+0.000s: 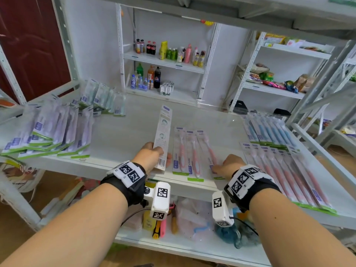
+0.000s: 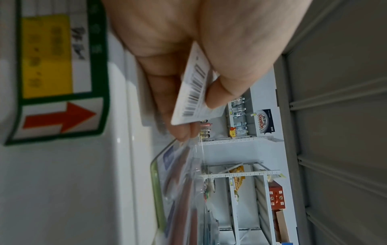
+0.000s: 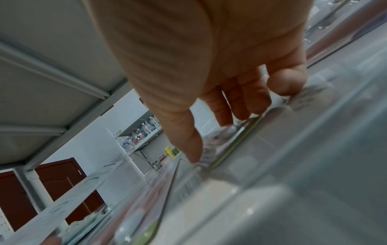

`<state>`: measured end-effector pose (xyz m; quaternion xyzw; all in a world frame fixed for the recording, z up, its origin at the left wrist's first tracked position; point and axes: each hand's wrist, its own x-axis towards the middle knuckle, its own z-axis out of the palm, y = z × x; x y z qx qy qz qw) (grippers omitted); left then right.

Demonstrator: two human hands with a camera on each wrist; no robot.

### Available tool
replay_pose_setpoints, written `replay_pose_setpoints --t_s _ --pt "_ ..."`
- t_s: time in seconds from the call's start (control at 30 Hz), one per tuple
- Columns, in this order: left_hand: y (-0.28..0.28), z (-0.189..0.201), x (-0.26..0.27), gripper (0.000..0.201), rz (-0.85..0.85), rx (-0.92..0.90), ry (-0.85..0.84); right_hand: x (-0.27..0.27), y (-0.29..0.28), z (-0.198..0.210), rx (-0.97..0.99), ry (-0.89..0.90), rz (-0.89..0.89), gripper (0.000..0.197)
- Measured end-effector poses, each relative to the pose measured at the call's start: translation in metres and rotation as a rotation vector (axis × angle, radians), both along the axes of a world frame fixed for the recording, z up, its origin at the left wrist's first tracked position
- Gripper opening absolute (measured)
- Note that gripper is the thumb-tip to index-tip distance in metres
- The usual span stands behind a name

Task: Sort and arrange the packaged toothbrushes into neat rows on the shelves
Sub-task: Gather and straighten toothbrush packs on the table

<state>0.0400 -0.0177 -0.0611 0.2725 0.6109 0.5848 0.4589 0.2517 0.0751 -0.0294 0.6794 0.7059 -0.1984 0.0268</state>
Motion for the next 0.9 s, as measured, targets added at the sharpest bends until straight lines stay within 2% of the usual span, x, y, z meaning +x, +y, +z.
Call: replay_pose_setpoints --t_s 0.17,0.37,0.5,0.6,0.7,0.83,0.9 --pt "0.001 -0.001 0.002 0.025 0.011 0.041 -0.047 0.000 0.001 -0.005 -0.032 0.058 -0.021 0.041" --pt "0.002 -0.004 -0.001 0.032 0.003 0.044 -0.037 0.006 0.005 -0.007 -0.010 0.222 -0.097 0.049" --pt "0.003 -0.006 -0.002 0.035 0.014 0.042 -0.002 0.016 0.002 -0.005 0.034 0.312 -0.042 0.025" --pt "0.003 -0.005 -0.002 0.040 0.042 0.039 -0.021 0.029 0.002 -0.005 0.061 0.558 -0.092 0.025" --pt "0.004 0.000 -0.001 0.037 0.099 0.052 -0.113 0.046 0.005 -0.007 0.033 0.831 -0.220 0.027" --pt "0.008 0.013 0.009 0.025 0.105 0.023 -0.230 0.066 0.008 -0.006 -0.048 1.231 -0.388 0.012" --pt "0.012 0.021 0.021 0.039 0.065 0.031 -0.254 0.078 0.010 -0.004 -0.092 1.346 -0.432 0.008"
